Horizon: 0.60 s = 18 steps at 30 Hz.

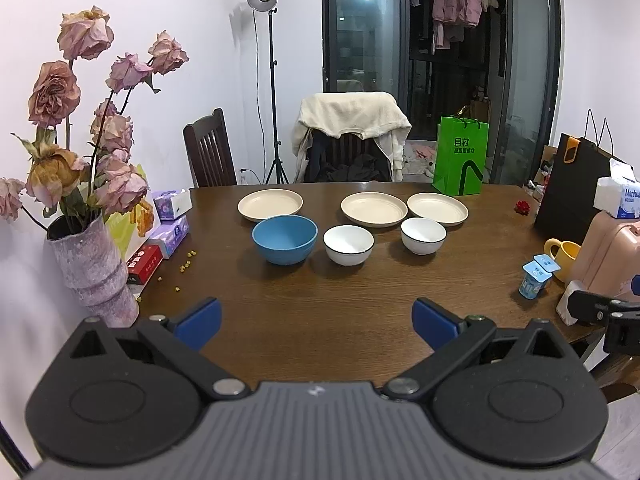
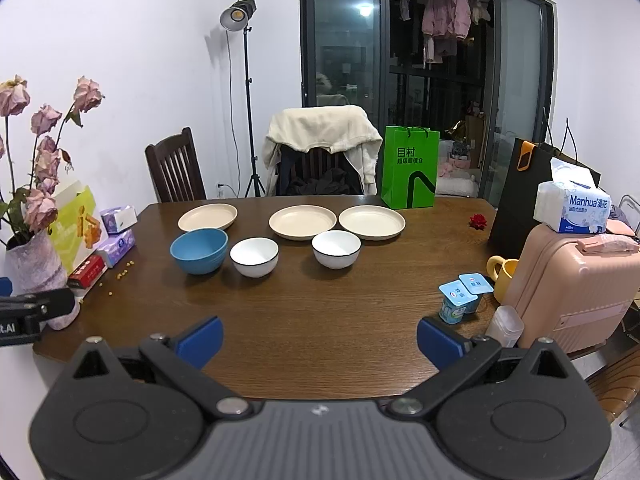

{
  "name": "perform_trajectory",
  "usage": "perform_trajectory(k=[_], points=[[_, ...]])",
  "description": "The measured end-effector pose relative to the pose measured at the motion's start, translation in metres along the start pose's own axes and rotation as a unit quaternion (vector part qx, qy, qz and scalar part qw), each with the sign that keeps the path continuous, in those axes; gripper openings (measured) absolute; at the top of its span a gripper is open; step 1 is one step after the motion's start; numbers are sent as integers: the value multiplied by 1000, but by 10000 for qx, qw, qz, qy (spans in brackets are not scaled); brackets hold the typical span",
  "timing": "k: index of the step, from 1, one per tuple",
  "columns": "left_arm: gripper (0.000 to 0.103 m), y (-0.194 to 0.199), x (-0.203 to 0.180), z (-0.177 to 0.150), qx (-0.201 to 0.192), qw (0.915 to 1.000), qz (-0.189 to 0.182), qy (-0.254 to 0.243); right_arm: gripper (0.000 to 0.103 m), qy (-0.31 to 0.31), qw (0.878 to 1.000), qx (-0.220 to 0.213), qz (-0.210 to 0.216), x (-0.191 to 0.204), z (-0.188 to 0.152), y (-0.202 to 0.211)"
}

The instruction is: Organize plates and bowls

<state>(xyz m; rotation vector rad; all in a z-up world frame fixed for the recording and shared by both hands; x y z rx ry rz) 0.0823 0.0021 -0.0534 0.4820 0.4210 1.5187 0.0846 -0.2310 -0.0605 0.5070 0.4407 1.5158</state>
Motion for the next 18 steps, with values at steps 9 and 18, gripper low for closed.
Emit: perform_trajectory(k=[9,18], points=[[103,0,0,-1,-46,10000,-18,29,103,7,10000,-3,-1,-3,-2,-2],[103,3,-2,5,-152,9998,-101,55,103,8,10000,45,4,-2,-3,-16]])
Point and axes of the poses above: each gripper's, at about its wrist camera, not at the fingertips, and y roughly against the way its jaws point, x to its left, z to its top, the point moved 9 cm from there along -y, roughly the way its jaws point
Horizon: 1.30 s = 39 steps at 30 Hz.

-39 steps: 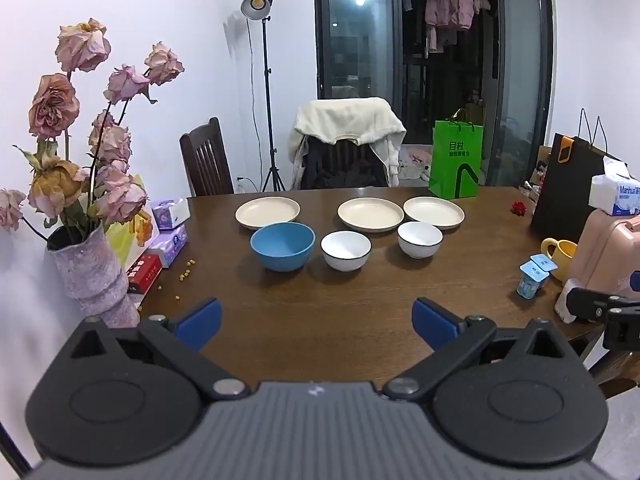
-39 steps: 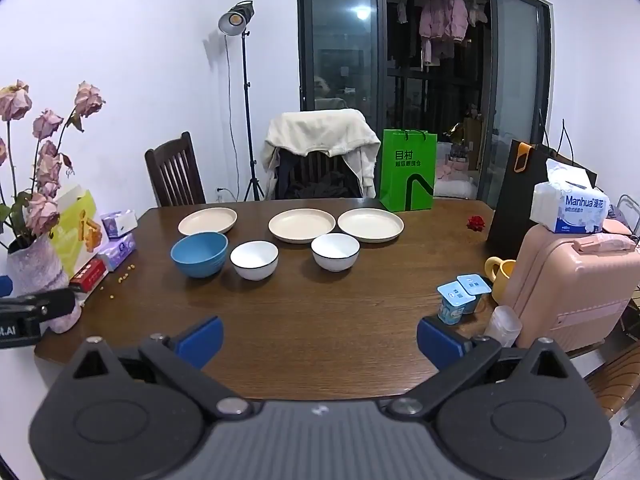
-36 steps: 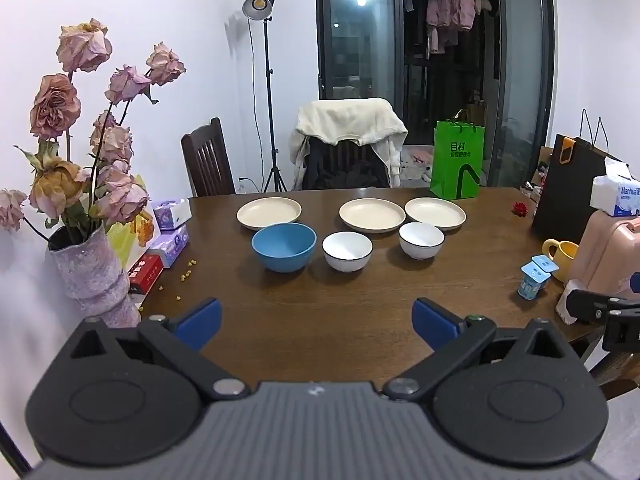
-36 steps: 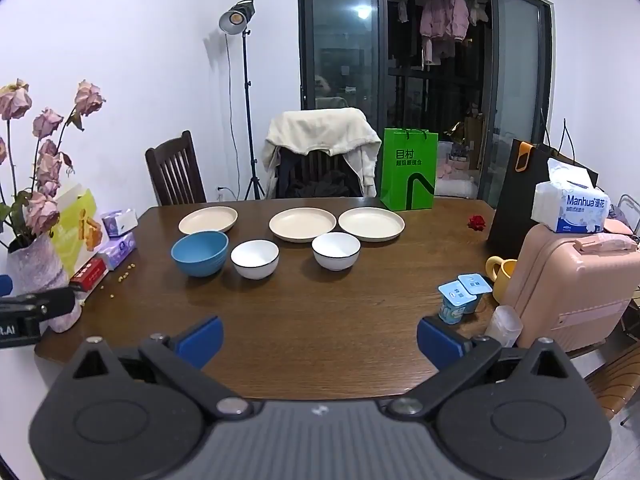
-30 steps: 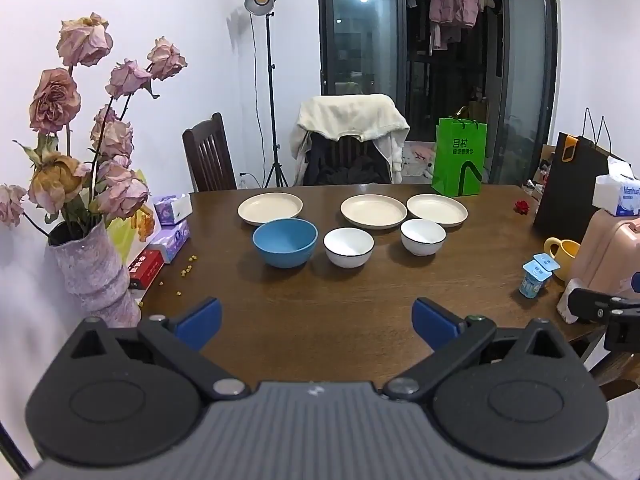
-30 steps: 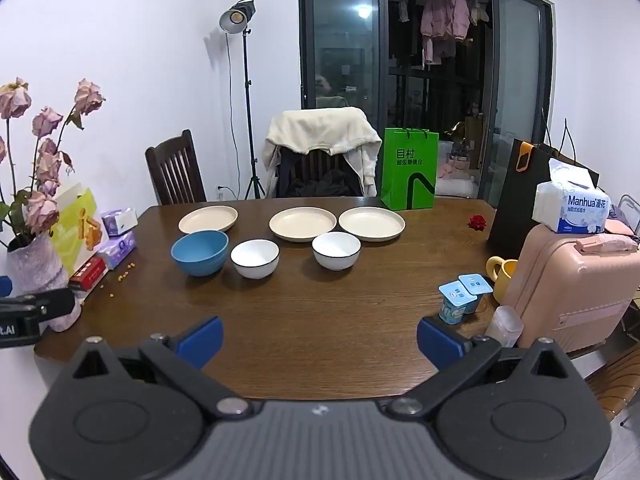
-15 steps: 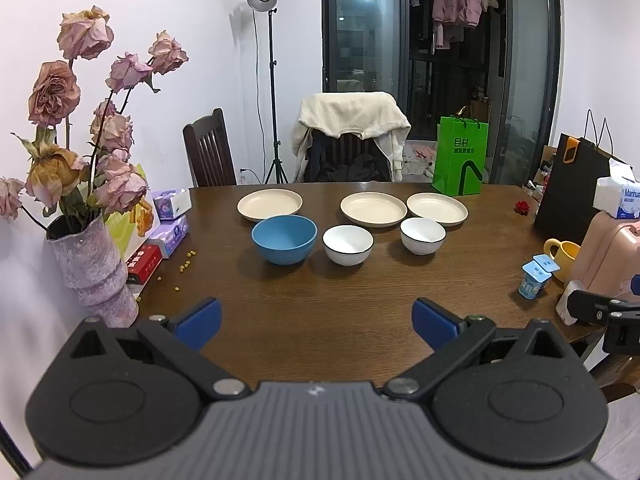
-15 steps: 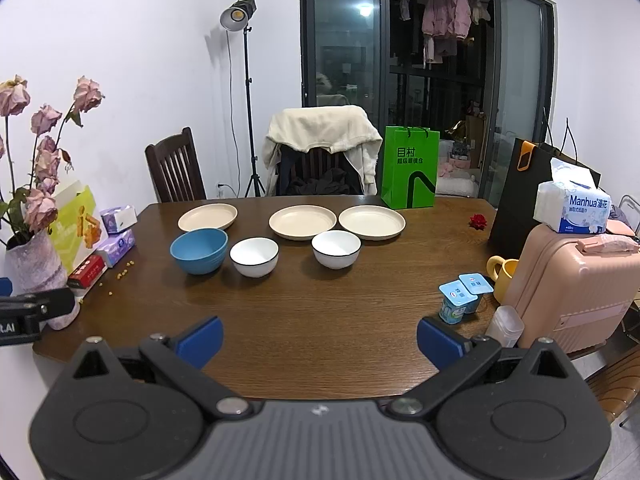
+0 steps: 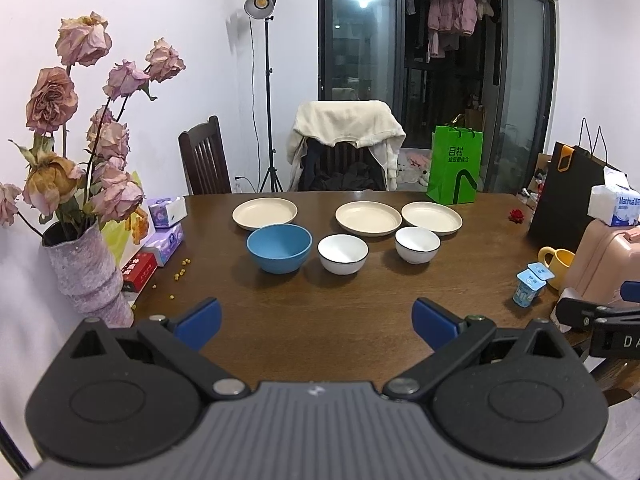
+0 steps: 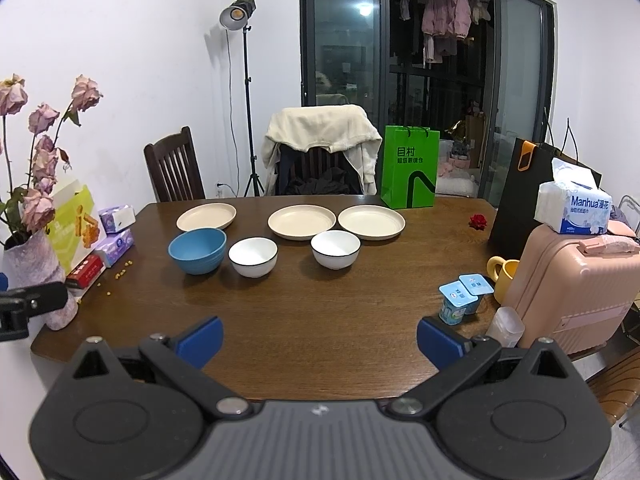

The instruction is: Organize plates and bowls

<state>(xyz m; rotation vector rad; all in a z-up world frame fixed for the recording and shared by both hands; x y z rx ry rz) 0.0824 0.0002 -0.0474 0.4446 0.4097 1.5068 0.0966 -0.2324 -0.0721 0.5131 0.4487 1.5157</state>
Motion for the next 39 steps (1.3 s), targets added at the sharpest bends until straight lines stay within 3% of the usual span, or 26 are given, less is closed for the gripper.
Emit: perform_trajectory(k=[39], points=[[103,-8,15,4,40,9997,71,233,103,115,9999,75,26,10,5,4]])
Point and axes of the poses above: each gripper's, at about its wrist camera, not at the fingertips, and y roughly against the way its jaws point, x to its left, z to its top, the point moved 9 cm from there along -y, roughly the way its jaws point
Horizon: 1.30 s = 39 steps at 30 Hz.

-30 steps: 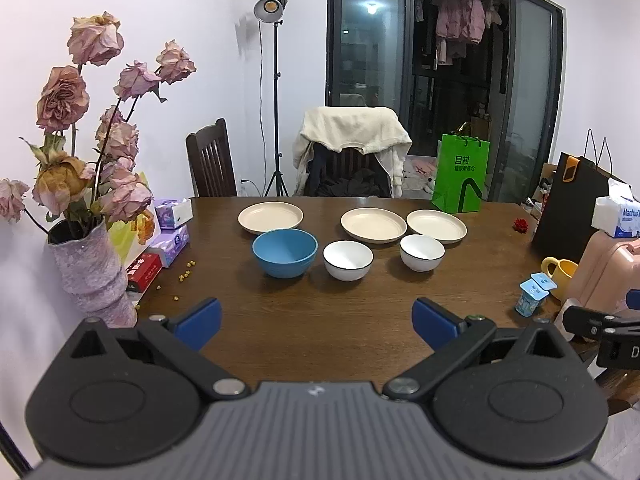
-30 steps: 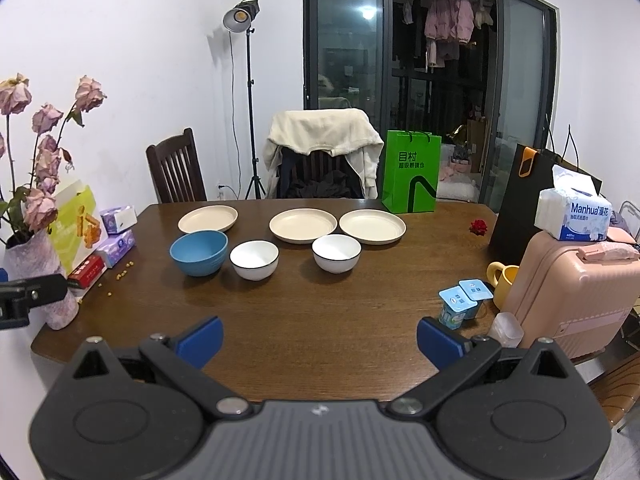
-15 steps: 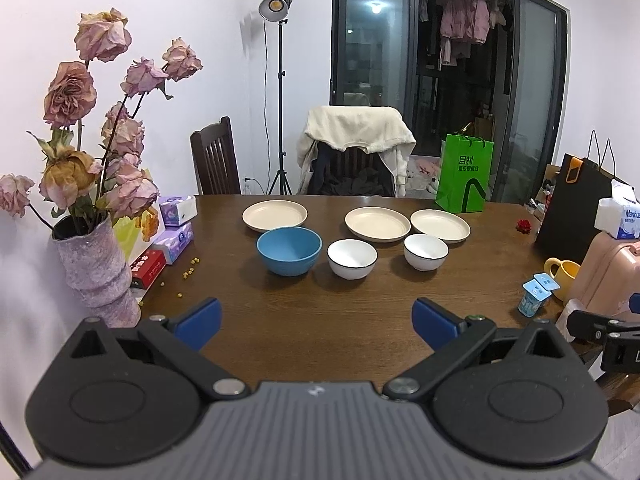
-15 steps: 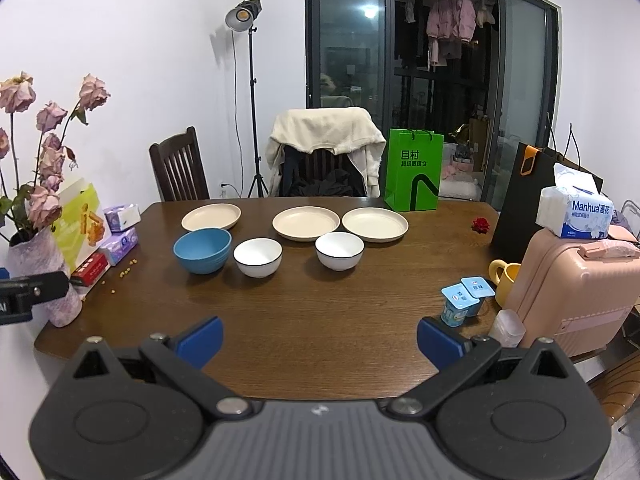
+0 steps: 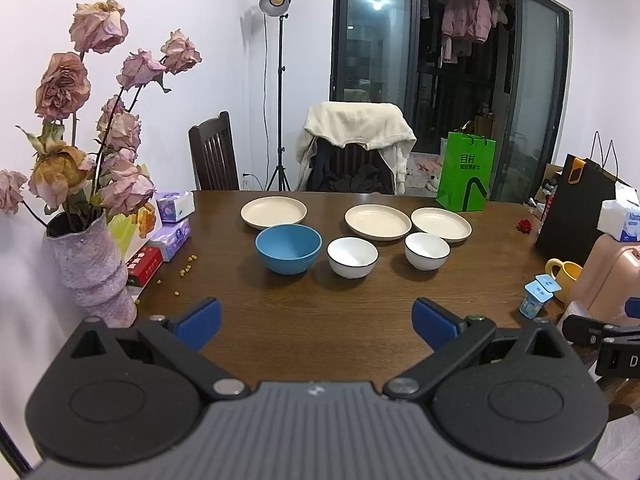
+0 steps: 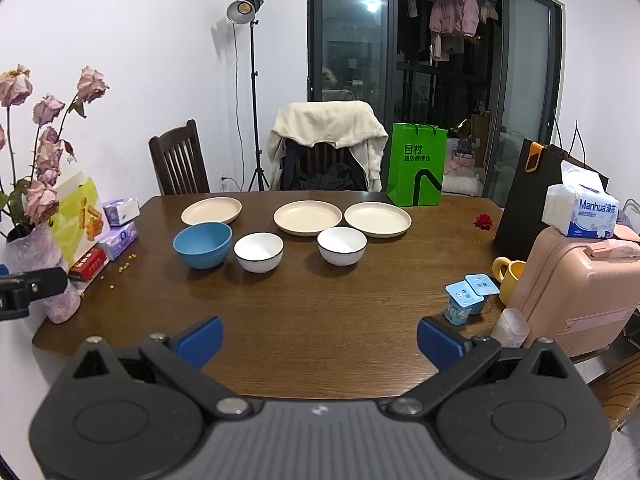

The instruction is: Organize plates and bowls

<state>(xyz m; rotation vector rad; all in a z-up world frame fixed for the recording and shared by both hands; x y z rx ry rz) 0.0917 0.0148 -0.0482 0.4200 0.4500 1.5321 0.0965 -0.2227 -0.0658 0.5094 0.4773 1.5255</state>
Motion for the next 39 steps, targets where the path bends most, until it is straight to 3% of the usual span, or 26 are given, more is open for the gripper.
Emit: perform_trajectory(k=[28,39], points=[[103,-55,10,29,55,10000,28,72,103,-1,9998,153,129,6,27,-67],[103,-100,17,51,117,9998,106,138,103,-37,9995,177,270,7,55,-112]])
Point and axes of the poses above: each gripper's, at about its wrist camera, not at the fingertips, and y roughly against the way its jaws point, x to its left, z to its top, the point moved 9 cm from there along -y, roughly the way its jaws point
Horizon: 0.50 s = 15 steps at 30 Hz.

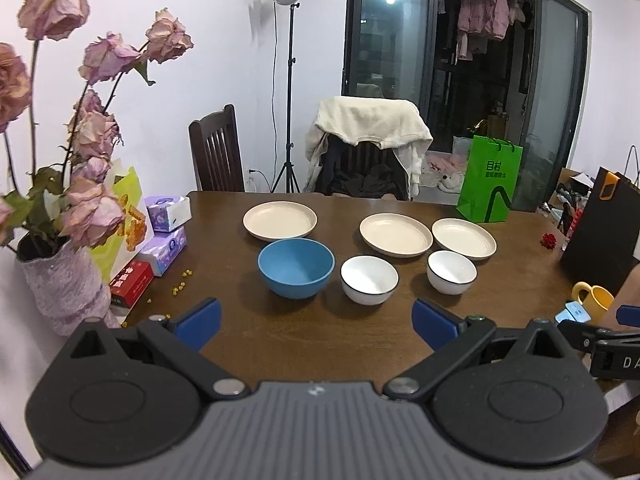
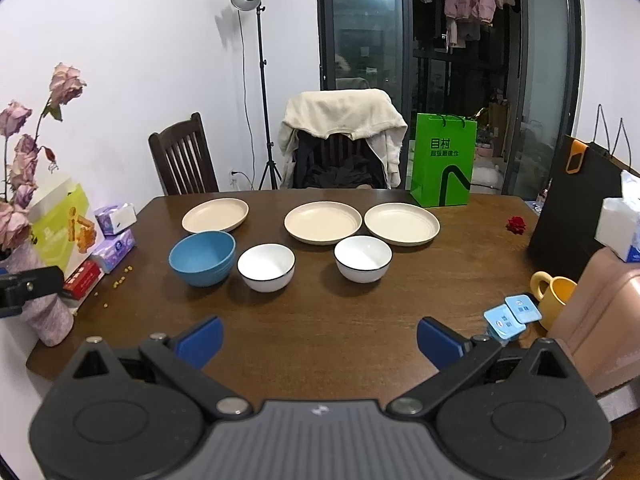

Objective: Organize plates and bowls
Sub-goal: 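Move both grippers toward the cream plate beside the flower vase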

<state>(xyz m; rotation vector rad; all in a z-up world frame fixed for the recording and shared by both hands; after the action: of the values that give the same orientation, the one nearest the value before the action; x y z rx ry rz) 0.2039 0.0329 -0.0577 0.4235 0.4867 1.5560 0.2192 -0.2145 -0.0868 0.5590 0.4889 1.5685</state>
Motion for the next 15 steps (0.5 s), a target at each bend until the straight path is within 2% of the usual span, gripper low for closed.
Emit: perform_trajectory(k=[15], points=[[103,-75,11,44,0,9999,-110,-47,103,-55,9998,148,103,7,47,-80]])
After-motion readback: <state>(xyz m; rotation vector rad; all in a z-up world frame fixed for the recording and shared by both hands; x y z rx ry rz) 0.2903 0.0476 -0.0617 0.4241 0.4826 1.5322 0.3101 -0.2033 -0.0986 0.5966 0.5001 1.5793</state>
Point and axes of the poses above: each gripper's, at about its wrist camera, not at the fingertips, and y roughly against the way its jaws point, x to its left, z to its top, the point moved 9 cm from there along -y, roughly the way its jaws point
